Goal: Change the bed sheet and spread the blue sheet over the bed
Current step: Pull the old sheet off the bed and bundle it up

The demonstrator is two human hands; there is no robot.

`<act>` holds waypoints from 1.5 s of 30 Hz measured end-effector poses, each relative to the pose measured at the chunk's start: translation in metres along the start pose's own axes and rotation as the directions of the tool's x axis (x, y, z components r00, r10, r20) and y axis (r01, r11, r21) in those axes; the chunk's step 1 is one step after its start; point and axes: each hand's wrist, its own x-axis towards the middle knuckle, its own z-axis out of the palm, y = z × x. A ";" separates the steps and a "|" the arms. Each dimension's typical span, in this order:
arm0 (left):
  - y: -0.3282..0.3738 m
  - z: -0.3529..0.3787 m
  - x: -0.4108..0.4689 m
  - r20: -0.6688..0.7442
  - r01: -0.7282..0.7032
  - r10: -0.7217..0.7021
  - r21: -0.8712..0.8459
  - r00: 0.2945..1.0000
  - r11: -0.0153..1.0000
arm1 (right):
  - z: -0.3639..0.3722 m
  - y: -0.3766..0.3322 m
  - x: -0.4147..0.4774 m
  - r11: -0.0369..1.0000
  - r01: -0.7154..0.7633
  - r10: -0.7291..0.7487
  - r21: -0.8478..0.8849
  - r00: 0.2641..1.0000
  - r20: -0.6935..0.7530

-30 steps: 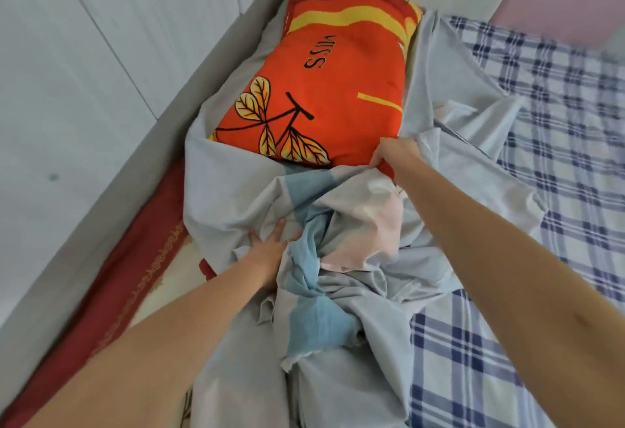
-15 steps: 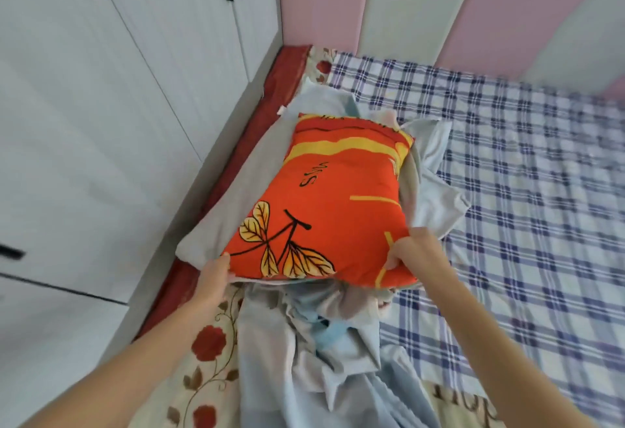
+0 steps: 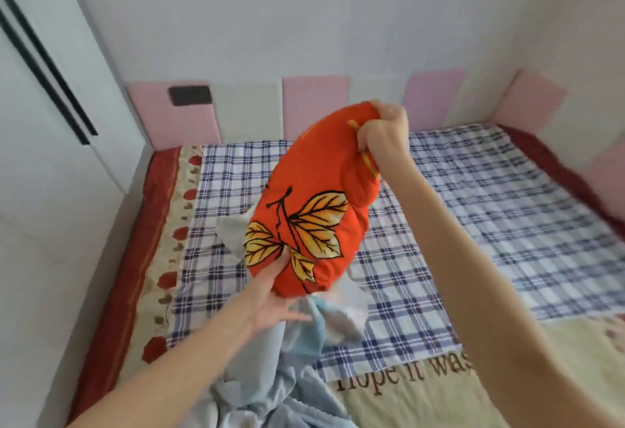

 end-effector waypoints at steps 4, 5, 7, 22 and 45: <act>-0.030 0.072 0.051 0.026 -0.087 0.083 0.307 0.996 0.948 | -0.094 0.055 0.002 0.990 0.110 -0.141 -0.093 0.876 -0.461; -0.039 0.078 0.064 0.020 -0.126 0.129 0.410 0.991 0.903 | -0.113 0.080 -0.003 0.983 0.042 -0.142 -0.179 0.795 -0.590; -0.060 0.082 0.095 0.061 -0.148 0.149 0.707 0.987 0.691 | -0.150 0.148 -0.017 0.936 -0.275 -0.008 -0.220 0.608 -0.794; -0.164 -0.175 0.100 -0.180 0.088 0.471 0.974 0.864 0.210 | 0.013 0.450 -0.184 0.592 -0.246 0.683 -0.767 0.658 0.317; -0.275 -0.199 0.058 -0.691 0.174 0.087 0.300 0.718 0.938 | 0.068 0.332 -0.342 0.792 0.249 0.610 -0.557 -0.321 0.724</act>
